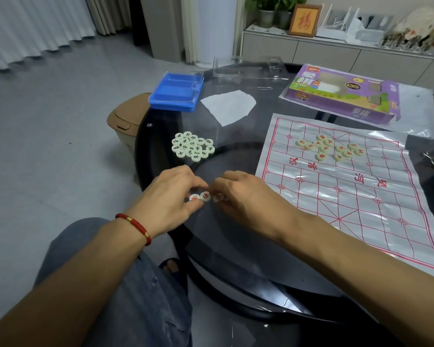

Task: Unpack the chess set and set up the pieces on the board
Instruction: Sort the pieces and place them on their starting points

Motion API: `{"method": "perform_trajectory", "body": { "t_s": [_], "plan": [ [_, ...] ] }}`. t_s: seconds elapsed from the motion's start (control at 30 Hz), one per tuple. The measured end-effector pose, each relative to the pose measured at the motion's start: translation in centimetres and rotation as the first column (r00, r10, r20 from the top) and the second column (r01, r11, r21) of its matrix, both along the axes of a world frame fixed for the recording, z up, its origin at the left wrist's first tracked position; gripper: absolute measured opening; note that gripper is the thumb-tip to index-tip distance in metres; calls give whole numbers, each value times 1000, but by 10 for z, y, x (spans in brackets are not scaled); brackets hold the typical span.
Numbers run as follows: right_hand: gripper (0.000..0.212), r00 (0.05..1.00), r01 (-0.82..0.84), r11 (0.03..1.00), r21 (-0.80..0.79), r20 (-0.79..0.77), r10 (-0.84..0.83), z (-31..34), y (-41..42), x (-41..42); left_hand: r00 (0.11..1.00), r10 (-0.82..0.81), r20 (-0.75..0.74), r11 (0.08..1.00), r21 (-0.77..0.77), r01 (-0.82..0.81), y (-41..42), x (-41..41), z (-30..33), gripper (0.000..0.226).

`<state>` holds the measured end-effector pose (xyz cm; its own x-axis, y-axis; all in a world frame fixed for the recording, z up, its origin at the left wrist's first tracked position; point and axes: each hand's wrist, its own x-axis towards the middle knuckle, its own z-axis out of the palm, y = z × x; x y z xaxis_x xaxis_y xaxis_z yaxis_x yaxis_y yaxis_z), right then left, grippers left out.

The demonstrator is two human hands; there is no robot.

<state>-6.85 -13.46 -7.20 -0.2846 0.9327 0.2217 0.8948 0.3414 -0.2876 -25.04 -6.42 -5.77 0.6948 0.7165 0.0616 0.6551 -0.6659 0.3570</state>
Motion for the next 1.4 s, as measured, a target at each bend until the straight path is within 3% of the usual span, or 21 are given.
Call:
{"method": "perform_trajectory", "body": {
  "t_s": [0.3, 0.47, 0.6, 0.77, 0.93, 1.07, 1.2, 1.3, 1.4],
  "plan": [
    [14, 1000, 18, 998, 63, -5, -18, 16, 2, 9, 999, 10, -41, 994, 105, -5, 1, 7, -1, 20],
    [14, 969, 245, 965, 94, -35, -243, 42, 0, 79, 997, -31, 71, 994, 111, 23, 9, 59, 17, 18],
    [14, 846, 533, 842, 80, -56, -530, 47, -19, 174, 988, -110, 104, 991, 93, 101, 14, 147, 25, 22],
    [11, 605, 791, 609, -54, -77, -792, 25, -51, 254, 999, -41, 32, 996, 83, 38, 49, 245, 17, 9],
    [13, 604, 777, 615, -135, -116, -789, 11, -51, 273, 999, 27, 38, 999, 22, -28, 74, 293, 16, 17],
    [16, 573, 791, 600, -120, -201, -795, 16, -48, 278, 994, -75, -79, 997, -35, 73, 78, 307, 10, 19],
    [23, 543, 820, 568, -66, -222, -810, 19, -52, 284, 992, -106, -64, 993, -67, 102, 79, 300, 16, 21],
    [22, 592, 797, 605, -4, -197, -781, 21, -50, 278, 994, -112, -12, 993, -41, 112, 70, 272, 27, 33],
    [21, 705, 706, 704, 71, -164, -690, 25, -41, 256, 995, -74, 65, 997, -5, 74, 62, 219, 33, 33]
  ]
}}
